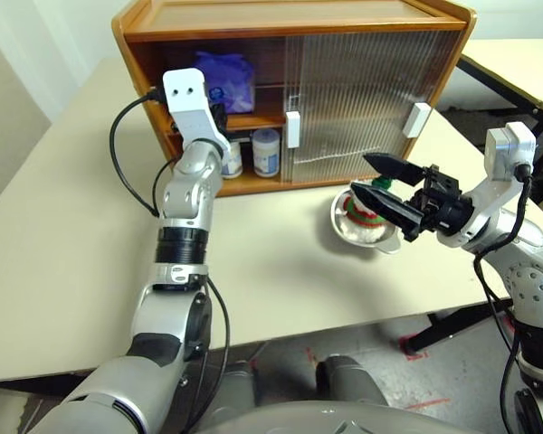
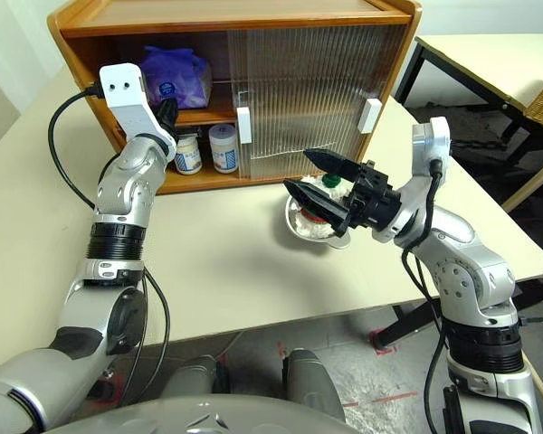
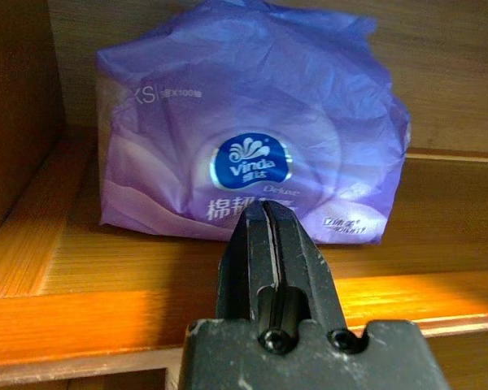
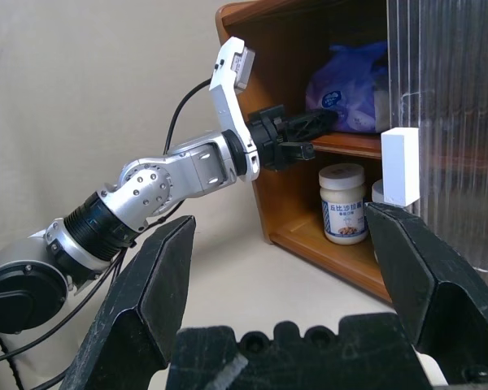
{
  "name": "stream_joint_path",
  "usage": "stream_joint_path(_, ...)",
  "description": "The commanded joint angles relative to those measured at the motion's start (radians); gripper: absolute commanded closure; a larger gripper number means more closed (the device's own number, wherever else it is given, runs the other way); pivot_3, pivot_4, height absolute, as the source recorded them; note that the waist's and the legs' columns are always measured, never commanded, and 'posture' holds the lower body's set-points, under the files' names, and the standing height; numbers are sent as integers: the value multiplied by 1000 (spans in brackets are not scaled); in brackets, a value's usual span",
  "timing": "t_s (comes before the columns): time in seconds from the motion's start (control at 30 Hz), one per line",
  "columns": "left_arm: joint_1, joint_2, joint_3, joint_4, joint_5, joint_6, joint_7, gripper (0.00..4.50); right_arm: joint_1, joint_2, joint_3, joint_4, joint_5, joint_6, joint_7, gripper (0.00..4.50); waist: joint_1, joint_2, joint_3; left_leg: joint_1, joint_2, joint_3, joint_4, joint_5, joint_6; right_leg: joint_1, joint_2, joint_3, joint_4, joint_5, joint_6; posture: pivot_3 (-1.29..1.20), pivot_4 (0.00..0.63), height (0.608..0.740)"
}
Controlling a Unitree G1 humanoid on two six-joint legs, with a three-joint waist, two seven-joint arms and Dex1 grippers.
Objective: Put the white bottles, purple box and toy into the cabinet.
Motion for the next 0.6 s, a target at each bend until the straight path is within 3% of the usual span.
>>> stream_joint_path(0.03,-1,-12,-7,-2,-11,-1,-24,4472,4,-5,-14,-9,5,-10,0,0,0,0,0,0,0,0,0,0,0,0,0,0,0,0,0,-86,0,740)
stream_joint_path(0.3,134,-6,-85,-347,-48,169,-116,4472,6,-11,-16,-7,8,-4,3,0,-4,0,0,0,1,0,0,0,0,0,0,1,0,1,-1,-75,0,740)
stream_joint_path(0.33,154,-14,-98,-402,-52,194,-116,4309,4,-11,-14,-4,8,-3,4,0,-5,0,0,0,1,0,0,0,0,0,0,1,0,1,-1,-67,0,740)
stream_joint_path(0.43,188,-43,-142,-486,-54,234,-118,3556,-5,-10,-7,6,7,1,8,0,-2,0,0,0,1,0,0,0,0,0,0,1,0,0,0,-54,0,740)
stream_joint_path(0.6,207,-83,-215,-496,-48,223,-159,1584,-26,-13,3,20,7,8,17,0,4,0,0,1,0,1,0,0,0,0,0,2,0,1,0,-47,0,740)
